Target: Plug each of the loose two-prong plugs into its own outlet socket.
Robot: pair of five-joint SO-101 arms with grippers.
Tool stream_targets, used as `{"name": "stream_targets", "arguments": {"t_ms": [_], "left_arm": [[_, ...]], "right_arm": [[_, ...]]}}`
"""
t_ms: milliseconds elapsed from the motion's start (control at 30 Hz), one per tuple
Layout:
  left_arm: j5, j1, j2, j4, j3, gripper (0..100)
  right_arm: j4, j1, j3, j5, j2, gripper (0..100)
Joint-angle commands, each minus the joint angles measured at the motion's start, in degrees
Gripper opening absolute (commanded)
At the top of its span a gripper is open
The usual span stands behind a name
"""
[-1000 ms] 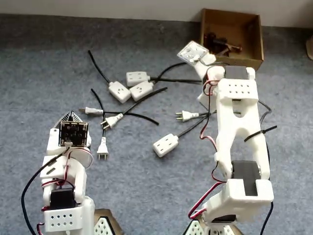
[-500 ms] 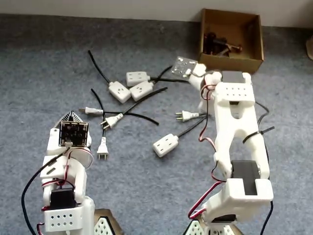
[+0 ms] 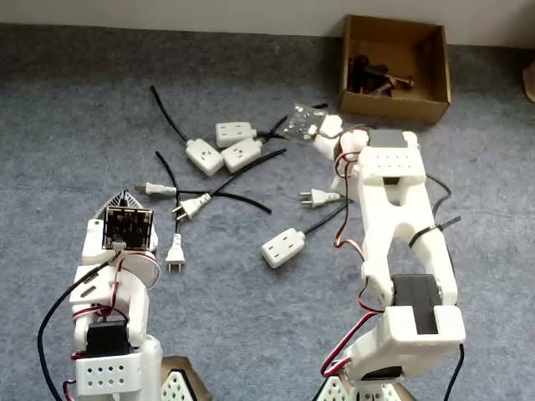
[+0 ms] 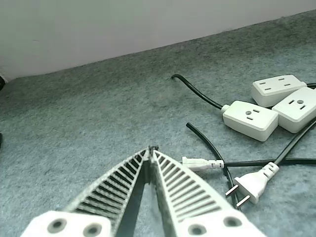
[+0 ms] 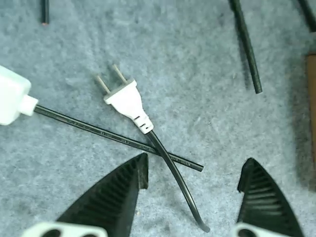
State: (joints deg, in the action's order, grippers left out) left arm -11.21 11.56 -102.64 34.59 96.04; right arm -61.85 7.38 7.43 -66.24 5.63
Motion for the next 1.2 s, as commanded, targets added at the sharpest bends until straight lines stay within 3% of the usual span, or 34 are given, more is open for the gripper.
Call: {"name": "stream_targets", "arguments": {"t_ms": [0,467,667,1167], "left_arm": [[-0.62,-1.27,-0.22,0.44,1.19,1],[-0.62,-1.27,-0.22,0.44,1.19,1],[-0.62,-1.27,-0.22,0.44,1.19,1],[-0.7,-1.36,-0.13,0.26,1.19,1]], "right_arm": [[1.89,0.66,-0.4,-1.67,-3.12,28.2],[-2.15,0.48,-0.22,-17.85,-2.77,28.2],[-6.55,0.48,-1.98,-22.95,5.41,28.2],[-12.7,3.21,-17.36,-23.12,16.92,28.2]]}}
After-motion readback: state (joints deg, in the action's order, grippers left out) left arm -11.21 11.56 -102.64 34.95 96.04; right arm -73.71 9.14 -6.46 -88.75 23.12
